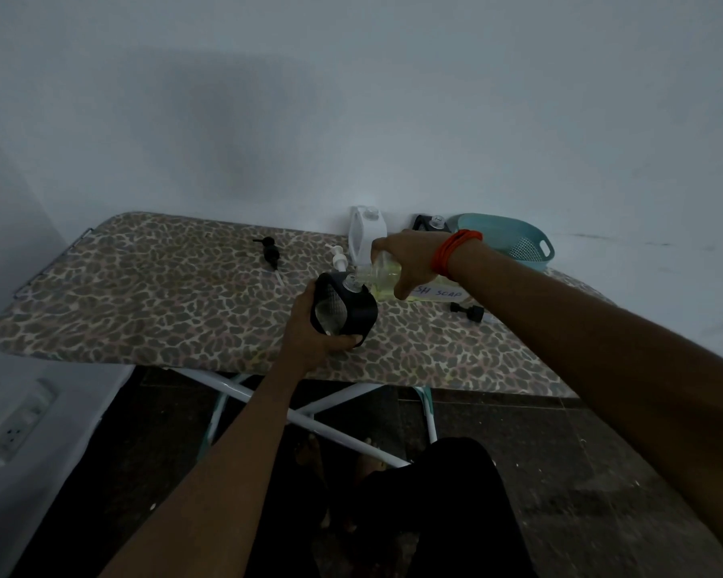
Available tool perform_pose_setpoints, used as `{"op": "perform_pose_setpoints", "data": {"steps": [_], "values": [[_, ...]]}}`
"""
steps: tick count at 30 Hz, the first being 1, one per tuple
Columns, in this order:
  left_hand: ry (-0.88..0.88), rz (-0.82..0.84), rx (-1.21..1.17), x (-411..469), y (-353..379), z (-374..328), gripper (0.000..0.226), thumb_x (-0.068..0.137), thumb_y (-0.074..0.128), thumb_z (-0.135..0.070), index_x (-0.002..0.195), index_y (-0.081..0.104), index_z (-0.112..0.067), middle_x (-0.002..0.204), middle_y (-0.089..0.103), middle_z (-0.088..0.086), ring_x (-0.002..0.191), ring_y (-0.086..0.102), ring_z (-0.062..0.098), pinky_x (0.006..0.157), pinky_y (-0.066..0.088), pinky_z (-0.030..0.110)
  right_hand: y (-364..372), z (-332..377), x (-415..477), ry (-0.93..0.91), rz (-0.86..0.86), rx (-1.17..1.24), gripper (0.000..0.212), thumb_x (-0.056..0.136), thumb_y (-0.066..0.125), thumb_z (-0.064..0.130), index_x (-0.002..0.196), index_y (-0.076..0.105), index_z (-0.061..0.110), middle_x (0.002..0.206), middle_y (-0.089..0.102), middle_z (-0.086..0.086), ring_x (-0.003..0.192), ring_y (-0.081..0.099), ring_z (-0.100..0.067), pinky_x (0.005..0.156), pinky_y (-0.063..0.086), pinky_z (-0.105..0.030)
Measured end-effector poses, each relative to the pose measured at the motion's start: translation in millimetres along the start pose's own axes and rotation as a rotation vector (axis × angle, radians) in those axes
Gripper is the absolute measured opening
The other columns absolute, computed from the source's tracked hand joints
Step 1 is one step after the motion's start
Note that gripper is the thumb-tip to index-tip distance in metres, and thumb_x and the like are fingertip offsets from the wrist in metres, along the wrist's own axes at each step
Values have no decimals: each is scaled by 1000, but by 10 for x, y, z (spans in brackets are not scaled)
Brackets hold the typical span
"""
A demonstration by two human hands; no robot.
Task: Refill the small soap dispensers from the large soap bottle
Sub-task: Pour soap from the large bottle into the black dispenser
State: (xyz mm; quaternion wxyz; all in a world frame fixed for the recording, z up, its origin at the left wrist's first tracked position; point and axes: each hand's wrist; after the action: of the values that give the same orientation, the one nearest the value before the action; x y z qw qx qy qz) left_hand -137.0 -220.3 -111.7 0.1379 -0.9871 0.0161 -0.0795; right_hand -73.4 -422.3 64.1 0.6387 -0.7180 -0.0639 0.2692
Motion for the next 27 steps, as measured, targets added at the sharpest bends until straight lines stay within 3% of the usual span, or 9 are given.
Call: {"op": "perform_pose_setpoints", "data": {"steps": [10,16,23,27], "values": [[17,5,-13,-18,-10,-40,116,64,92,-16,156,21,-15,159,29,3,145,30,19,107,32,24,10,14,-14,13,-3,-4,80,69,86,37,136,43,29,121,53,-6,95,51,-21,75,44,-36],[26,6,-20,-26,-9,-64,115,64,92,-13,155,23,-13,158,30,4,144,32,20,107,32,26,-2,28,-34,13,1,7,79,71,86,35,136,43,28,111,49,0,94,49,-20,74,42,-34],[11,11,-32,-21,-15,-44,117,63,93,-14,156,22,-15,157,31,4,144,32,21,112,37,38,-6,43,-59,3,-16,3,76,72,85,33,136,44,26,107,46,2,94,49,-20,73,41,-34],[6,13,-33,-3,-12,-33,118,62,94,-17,155,23,-16,157,33,3,144,34,21,113,39,44,-6,45,-54,5,-14,-4,77,71,85,34,136,44,27,117,52,-3,95,48,-19,75,41,-34]]}}
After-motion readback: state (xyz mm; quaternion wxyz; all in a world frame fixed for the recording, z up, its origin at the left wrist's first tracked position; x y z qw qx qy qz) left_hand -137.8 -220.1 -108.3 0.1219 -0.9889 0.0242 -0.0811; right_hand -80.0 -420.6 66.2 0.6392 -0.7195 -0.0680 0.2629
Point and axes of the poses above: each hand's wrist, its own x-axis towards the middle knuckle, its own y-axis out of the palm, z = x × y
